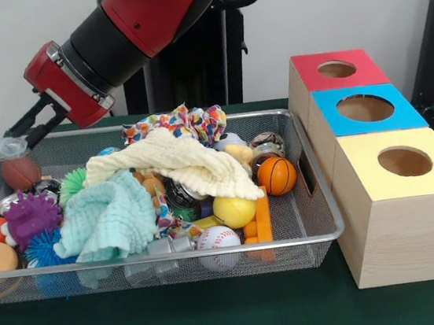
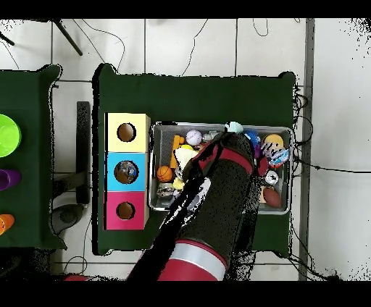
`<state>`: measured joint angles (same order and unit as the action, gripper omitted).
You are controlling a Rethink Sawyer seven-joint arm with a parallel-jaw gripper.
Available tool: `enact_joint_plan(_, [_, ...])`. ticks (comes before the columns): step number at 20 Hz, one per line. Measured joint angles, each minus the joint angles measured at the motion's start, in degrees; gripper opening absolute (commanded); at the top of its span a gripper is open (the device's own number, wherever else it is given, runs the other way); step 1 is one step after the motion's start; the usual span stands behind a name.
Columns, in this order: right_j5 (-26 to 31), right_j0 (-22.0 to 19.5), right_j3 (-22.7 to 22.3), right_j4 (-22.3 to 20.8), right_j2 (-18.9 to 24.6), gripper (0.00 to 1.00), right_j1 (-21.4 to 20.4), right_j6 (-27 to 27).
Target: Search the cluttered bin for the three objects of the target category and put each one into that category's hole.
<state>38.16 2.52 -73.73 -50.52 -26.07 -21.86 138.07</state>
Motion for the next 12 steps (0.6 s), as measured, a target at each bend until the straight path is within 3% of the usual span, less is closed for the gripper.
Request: enact_joint_plan(12, [1.01, 0.11, -2.80, 2.88, 0.75, 0.00, -2.36, 0.00])
